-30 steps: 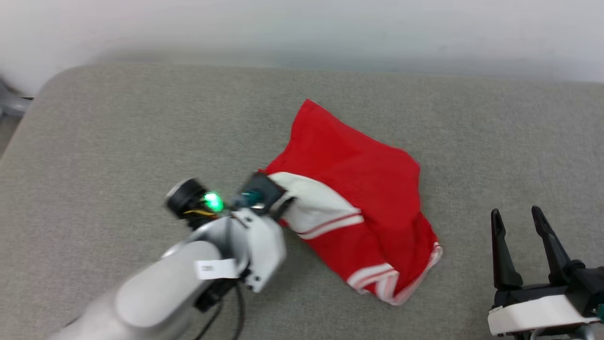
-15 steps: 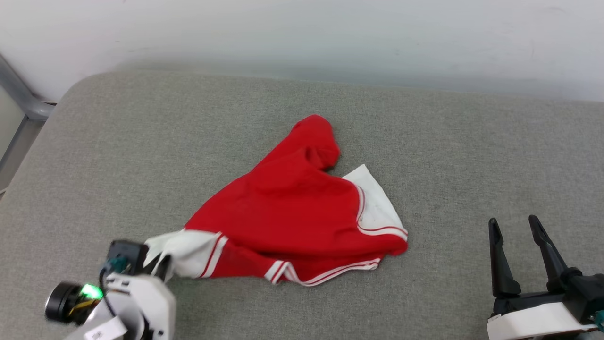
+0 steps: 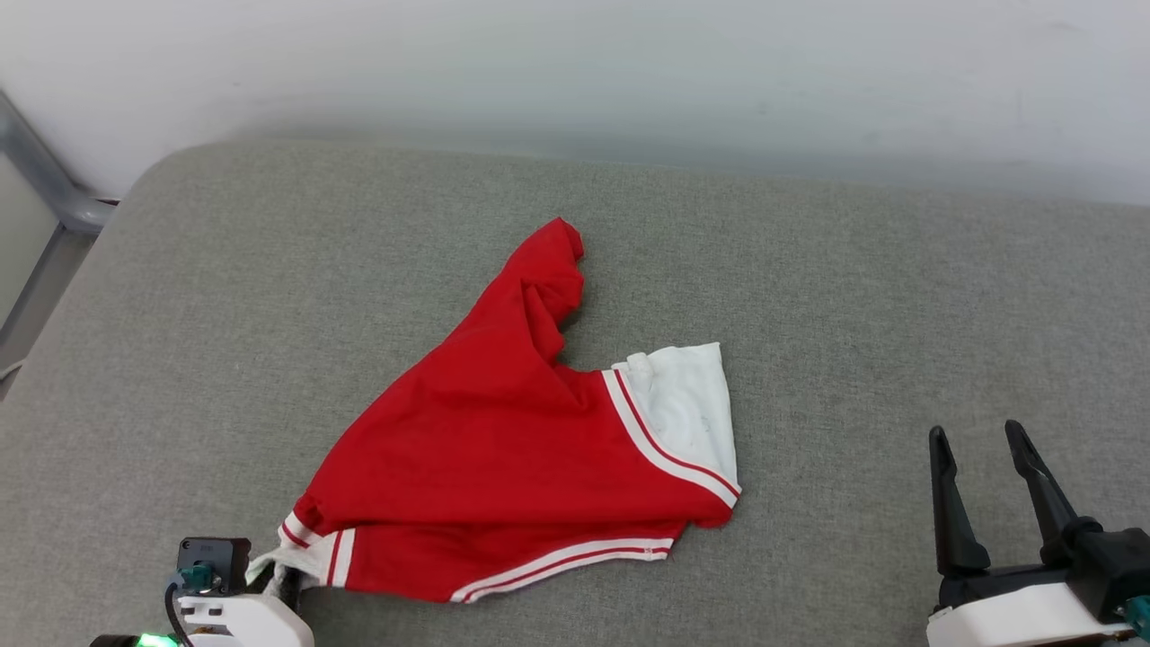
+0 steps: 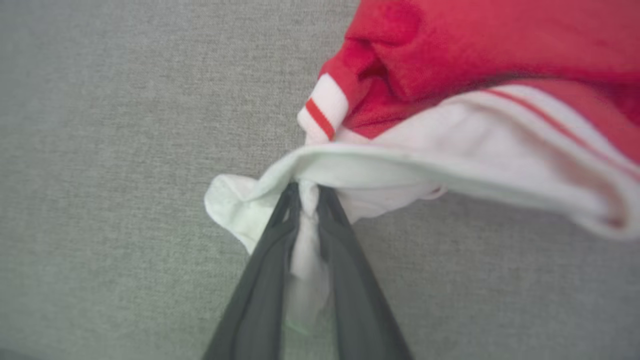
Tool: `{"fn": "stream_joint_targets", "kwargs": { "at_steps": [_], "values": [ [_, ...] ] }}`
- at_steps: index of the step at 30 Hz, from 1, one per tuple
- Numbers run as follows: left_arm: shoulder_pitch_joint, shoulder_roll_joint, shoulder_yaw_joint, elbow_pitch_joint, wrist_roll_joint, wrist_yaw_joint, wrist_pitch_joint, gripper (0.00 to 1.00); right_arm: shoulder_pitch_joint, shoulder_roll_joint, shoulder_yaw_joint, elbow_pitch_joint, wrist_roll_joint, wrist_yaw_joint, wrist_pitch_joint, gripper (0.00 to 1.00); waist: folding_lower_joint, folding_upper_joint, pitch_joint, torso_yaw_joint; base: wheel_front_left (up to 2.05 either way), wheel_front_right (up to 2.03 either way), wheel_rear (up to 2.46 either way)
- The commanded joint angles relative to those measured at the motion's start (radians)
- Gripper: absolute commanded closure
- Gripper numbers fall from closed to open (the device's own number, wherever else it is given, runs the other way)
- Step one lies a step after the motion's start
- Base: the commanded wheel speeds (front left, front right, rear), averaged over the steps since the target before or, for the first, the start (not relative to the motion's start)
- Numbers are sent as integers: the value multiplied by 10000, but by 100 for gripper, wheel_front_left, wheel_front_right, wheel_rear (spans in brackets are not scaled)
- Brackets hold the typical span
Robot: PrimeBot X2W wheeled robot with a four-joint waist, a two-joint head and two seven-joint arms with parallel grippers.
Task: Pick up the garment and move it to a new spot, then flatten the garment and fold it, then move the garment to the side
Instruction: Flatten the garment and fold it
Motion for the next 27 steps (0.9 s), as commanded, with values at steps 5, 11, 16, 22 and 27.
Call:
{"fn": "stream_joint_targets", "kwargs": {
  "at_steps": [5, 11, 16, 22, 27],
  "values": [
    [-157, -264, 347, -156, 313, 338, -1110, 0, 178, 21, -45, 34, -4, -9, -20, 0, 1, 0, -422, 111, 0, 0, 0],
    [166, -60, 986, -1329, 1200, 1445, -1581, 0, 218, 22, -175, -93, -134, -10, -20, 0, 1, 0, -788, 294, 0, 0, 0],
    [527, 39, 1649, -2554, 2021, 2230, -1640, 0, -36, 21, -279, -290, -351, -9, -20, 0, 1, 0, -889, 434, 0, 0, 0],
    [1377, -158, 2638, -4267, 3327, 3111, -1624, 0, -818, -326, -151, -564, -647, -9, -20, 0, 1, 0, -901, 590, 0, 0, 0],
    [1922, -646, 3273, -4806, 4142, 3203, -1626, 0, -1919, -1077, 422, -419, -405, -10, -18, 0, 1, 0, -773, 702, 0, 0, 0]
  ]
}}
